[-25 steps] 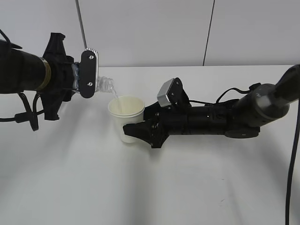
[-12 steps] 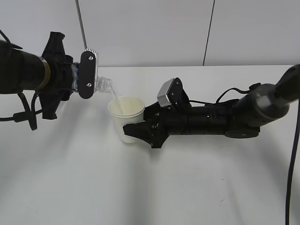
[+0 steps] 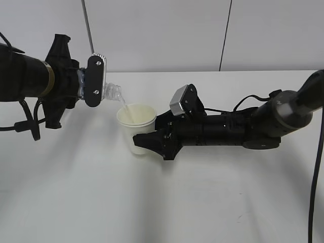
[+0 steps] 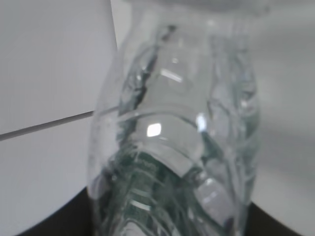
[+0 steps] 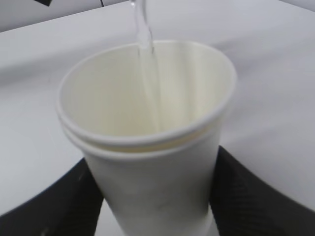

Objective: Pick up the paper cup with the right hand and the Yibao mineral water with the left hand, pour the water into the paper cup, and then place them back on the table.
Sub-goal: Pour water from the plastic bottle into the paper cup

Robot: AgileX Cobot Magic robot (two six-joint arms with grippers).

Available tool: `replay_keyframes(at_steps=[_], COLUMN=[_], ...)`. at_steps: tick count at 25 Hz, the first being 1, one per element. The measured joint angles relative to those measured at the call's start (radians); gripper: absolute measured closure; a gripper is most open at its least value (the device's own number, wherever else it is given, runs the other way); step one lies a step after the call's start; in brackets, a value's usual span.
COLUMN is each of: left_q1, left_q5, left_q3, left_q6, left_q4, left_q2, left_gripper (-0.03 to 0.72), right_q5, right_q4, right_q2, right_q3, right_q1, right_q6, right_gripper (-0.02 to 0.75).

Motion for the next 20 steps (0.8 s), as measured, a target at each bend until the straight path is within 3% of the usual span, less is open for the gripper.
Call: replay_keyframes(at_steps=[20], left_q1=[-0.037], left_q5=[0.032], left_q3=[0.000], left_q6=[0.000], left_q4=[0.014], left_q2=[0.000], left_gripper=[0.374], right_q5=[0.002], right_q4=[-0.004], right_q2=[0.000], right_q3=[0.000], right_q1=[0.000], right_q6=[0.000], right_gripper=[0.250])
